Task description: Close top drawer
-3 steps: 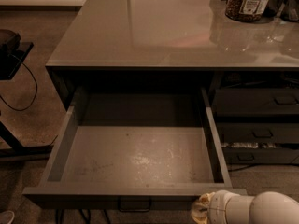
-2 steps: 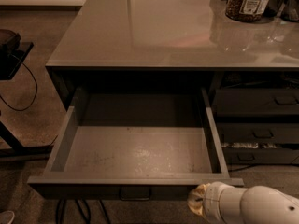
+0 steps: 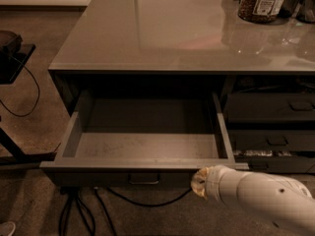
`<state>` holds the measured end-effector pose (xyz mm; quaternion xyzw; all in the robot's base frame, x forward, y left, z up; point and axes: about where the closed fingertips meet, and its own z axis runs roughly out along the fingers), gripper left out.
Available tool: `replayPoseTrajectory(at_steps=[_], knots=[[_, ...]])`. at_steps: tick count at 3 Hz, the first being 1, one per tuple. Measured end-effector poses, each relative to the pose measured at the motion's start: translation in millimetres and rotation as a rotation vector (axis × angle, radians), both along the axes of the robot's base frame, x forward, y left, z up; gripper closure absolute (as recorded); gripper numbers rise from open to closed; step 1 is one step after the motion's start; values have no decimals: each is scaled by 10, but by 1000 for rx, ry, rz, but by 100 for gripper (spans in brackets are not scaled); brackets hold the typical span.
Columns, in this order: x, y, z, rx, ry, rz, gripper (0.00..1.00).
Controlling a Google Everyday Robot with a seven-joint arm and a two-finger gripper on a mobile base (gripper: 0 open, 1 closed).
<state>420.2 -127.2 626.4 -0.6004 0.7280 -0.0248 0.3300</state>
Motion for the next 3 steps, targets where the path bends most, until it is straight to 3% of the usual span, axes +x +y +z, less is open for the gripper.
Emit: replayPoseTrajectory(at_steps=[1,2,3], knots=[[431,27,116,-13,-24,16,100],[436,20,120,-13,-26,13,100],[705,-208,184,-15,-55,-16,100]])
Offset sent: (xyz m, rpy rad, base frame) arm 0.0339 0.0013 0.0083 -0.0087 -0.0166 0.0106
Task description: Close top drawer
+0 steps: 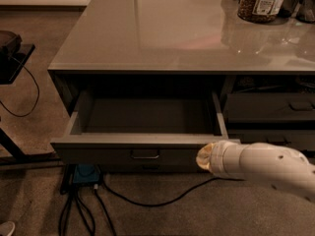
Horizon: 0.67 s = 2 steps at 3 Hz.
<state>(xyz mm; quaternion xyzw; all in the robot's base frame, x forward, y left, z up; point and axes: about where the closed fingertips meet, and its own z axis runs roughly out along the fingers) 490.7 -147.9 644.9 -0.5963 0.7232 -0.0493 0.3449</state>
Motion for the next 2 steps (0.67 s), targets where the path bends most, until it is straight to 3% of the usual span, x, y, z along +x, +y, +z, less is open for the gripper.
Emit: replayPoseTrajectory(at_steps=[1,2], knots=[[292,-183,53,-11,-2,-7,100],[291,-183,52,-11,-2,-7,100]])
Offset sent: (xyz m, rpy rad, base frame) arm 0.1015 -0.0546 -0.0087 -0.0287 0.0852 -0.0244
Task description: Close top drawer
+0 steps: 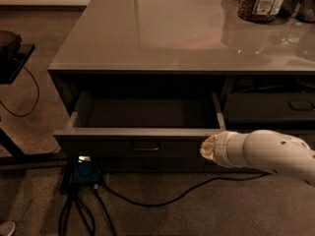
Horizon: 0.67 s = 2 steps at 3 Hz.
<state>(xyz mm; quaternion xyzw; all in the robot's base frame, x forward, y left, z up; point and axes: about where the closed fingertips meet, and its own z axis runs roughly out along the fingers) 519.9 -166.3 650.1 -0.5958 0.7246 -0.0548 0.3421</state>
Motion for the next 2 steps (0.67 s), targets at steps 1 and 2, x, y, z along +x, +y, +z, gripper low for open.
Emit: replayPoseTrajectory(at_steps=[1,2], knots=[[298,-75,-87,-11,25,-4,100],[326,-82,-103,-13,30,-4,100]])
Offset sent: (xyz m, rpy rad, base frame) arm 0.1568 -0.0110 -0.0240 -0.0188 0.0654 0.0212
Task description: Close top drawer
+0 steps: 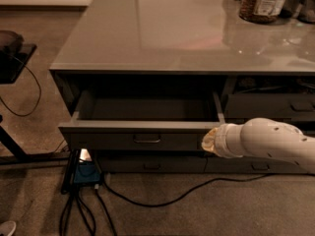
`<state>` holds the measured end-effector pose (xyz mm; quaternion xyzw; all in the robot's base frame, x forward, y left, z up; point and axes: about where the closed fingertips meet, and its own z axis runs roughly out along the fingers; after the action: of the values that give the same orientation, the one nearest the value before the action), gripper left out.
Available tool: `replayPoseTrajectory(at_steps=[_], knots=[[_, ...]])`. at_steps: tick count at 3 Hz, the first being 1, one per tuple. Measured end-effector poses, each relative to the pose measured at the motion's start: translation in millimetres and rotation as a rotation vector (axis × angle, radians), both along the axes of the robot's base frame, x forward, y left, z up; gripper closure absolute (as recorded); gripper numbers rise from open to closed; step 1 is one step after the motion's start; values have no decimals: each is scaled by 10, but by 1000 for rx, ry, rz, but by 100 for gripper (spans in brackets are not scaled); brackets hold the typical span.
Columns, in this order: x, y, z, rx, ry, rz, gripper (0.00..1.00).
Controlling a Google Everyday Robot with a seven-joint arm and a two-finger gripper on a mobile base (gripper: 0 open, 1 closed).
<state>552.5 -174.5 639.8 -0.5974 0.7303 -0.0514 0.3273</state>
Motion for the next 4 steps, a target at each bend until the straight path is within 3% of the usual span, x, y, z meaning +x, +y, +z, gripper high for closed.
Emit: replayPoseTrajectory(at_steps=[1,2,3,4], knots=[[329,-32,-35,15,15,-4,100],[332,-35,-44,16,17,-4,100],[663,-54,-24,22,14,-11,100],[647,-54,-24,22,14,-11,100]])
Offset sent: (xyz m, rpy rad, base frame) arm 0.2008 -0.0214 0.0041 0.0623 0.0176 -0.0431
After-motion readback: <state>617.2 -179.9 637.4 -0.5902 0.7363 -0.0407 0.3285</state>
